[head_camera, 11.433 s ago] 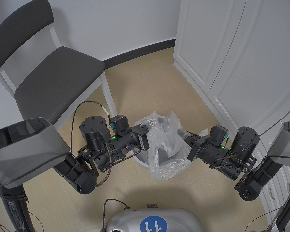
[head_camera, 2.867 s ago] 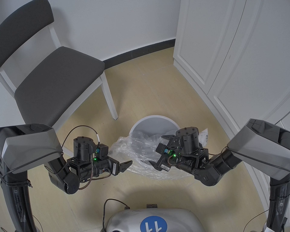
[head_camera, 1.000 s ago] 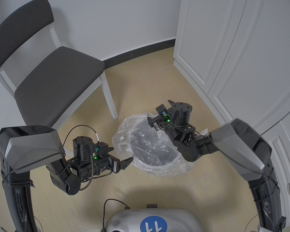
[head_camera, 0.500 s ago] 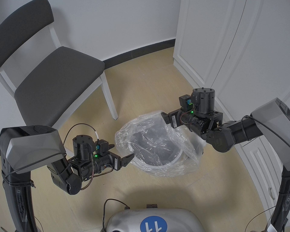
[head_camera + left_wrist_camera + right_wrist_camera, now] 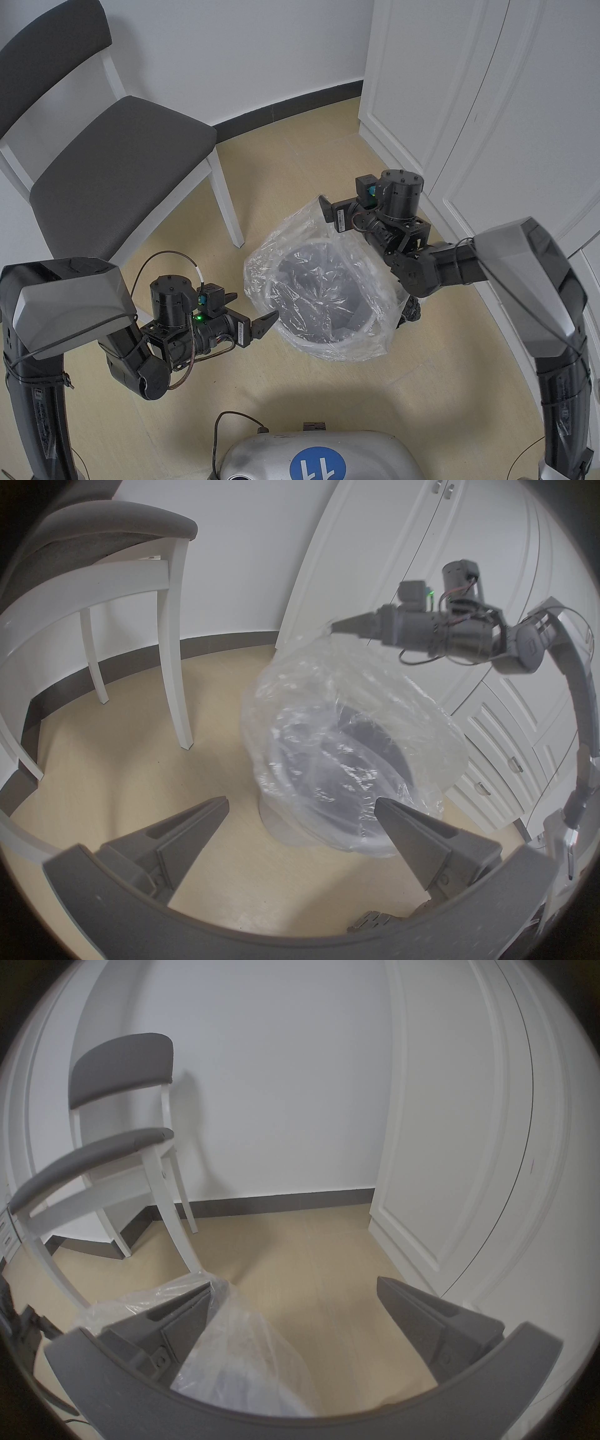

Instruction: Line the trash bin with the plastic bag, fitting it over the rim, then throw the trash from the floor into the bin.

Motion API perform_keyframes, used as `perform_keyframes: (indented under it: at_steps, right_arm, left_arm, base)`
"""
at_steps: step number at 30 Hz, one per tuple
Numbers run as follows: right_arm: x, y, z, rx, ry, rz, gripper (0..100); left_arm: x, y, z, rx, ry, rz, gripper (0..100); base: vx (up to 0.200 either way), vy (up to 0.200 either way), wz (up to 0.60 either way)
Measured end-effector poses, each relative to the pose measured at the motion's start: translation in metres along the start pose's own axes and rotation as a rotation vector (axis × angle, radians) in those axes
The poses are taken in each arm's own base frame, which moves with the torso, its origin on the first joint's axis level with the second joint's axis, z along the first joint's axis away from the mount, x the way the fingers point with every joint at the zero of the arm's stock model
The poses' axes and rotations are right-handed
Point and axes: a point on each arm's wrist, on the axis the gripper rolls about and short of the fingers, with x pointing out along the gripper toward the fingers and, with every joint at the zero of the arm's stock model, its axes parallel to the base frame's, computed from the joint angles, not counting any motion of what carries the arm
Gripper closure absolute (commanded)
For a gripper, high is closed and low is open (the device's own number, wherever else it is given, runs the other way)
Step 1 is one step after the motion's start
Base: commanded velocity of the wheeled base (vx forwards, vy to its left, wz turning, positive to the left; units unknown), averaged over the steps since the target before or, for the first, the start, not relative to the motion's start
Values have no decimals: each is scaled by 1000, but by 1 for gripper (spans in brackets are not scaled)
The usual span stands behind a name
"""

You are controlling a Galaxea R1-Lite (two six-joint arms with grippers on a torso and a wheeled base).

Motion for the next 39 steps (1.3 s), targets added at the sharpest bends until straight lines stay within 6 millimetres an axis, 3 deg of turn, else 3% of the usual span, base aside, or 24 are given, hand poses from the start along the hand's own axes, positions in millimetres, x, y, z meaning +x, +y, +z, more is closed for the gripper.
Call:
perform_keyframes:
  at_steps: [6,11,14,24,31,39]
  right_arm:
    - [20,14,-35,-1,9,6,0]
    - [13,19,-49,-18,74,38,0]
    - [1,17,-43,-24,128,70,0]
    - [-38,-4,8,120,291,124,0]
    - [-67,-2,7,-33,399,178,0]
    - [-92,10,-14,-247,491,227,0]
  left_arm:
    - [0,0,1,1,-6,1,0]
    - [0,1,2,1,-10,2,0]
    - [0,1,2,2,-14,2,0]
    - [0,1,2,3,-18,3,0]
    - [1,0,3,3,-19,6,0]
    - [6,3,5,5,-28,89,0]
  base:
    - [0,0,0]
    - [0,0,0]
    - [0,0,0]
    - [0,0,0]
    - [0,0,0]
    - [0,0,0]
